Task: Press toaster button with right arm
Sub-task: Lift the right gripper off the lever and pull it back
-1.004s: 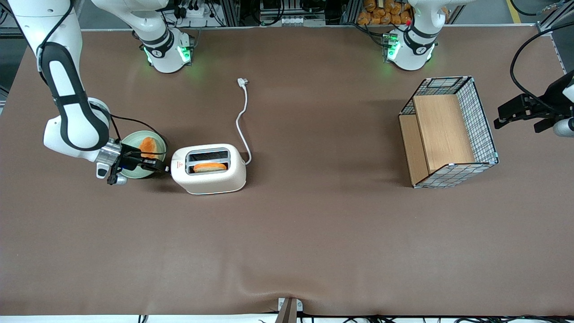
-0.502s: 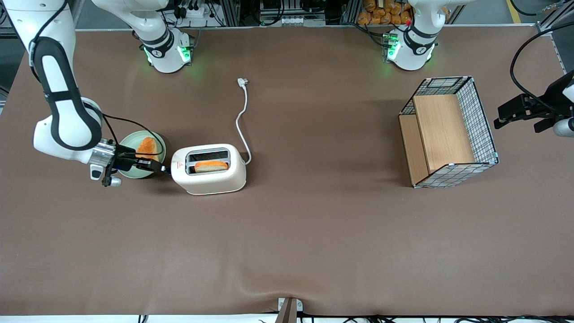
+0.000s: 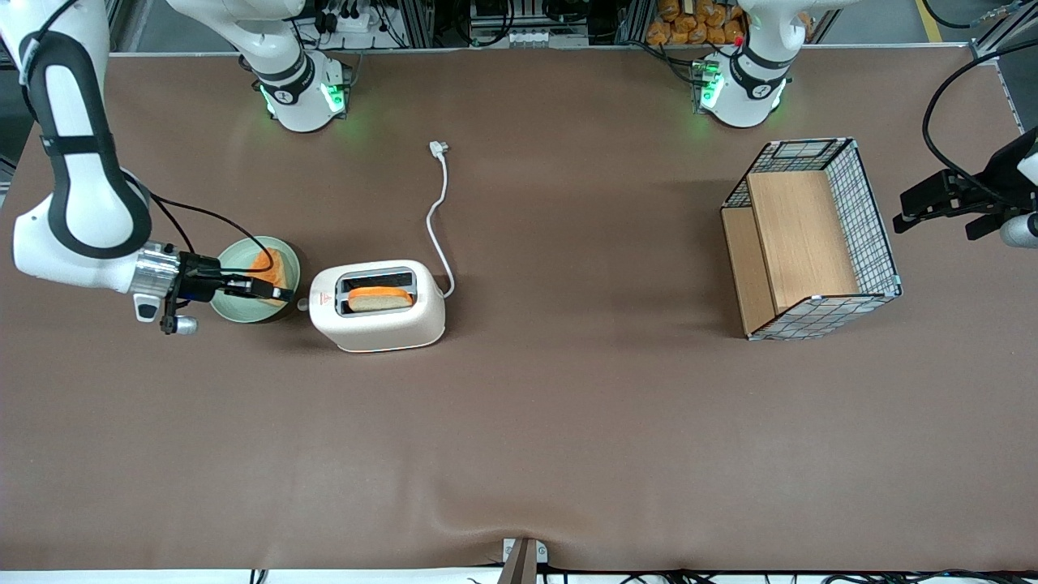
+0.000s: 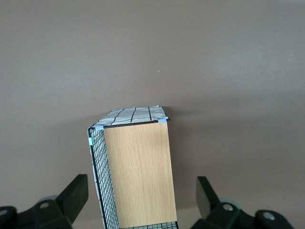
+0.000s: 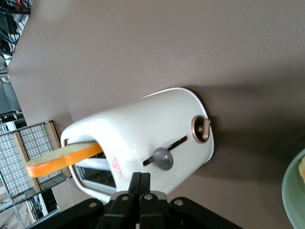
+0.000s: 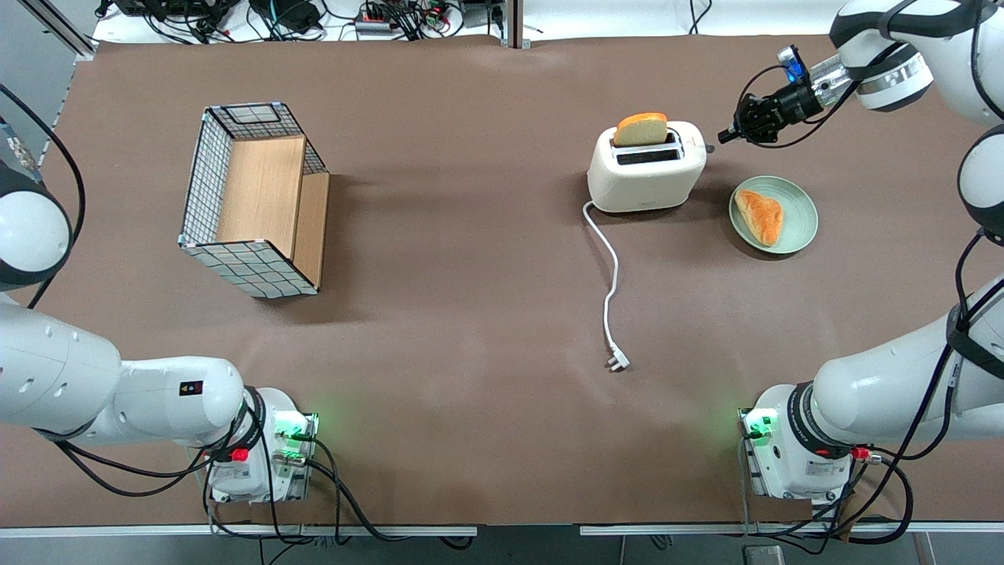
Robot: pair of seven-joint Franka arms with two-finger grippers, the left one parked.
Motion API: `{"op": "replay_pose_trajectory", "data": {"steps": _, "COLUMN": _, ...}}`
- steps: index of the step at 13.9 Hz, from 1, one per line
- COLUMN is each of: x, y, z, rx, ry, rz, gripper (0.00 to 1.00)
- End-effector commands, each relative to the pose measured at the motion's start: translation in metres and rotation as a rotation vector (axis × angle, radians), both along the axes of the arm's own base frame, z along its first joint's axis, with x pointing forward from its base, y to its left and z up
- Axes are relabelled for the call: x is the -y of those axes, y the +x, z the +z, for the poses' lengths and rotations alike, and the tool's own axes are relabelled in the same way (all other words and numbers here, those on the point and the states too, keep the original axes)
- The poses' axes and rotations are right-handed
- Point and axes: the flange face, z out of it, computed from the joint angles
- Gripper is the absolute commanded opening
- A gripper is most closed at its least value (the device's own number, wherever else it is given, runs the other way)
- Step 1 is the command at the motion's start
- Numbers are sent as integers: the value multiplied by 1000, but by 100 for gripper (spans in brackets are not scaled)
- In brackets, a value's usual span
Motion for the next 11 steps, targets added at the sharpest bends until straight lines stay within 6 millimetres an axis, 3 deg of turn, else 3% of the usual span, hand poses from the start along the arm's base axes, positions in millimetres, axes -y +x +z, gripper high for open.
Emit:
{"op": "replay_pose_trajectory", "data": {"steps": 1, "x": 9, "y": -1, "z": 24, "rx": -18, "ry": -30, "rz": 15, "gripper": 0}}
{"op": "replay_pose_trajectory", "data": {"steps": 7, "x": 17, "y": 5, "z": 92, "rx": -48, "ry": -150, "rz": 124, "gripper": 0}}
{"op": "replay_pose_trajectory", "data": {"steps": 10, "x": 20, "y": 8, "z": 134, "rx": -58, "ry": -238, "rz": 166, "gripper": 15}}
{"op": "replay_pose_trajectory", "data": {"steps": 11, "x": 19, "y": 8, "z": 146, "rx": -51, "ry": -250, "rz": 179, "gripper": 26}}
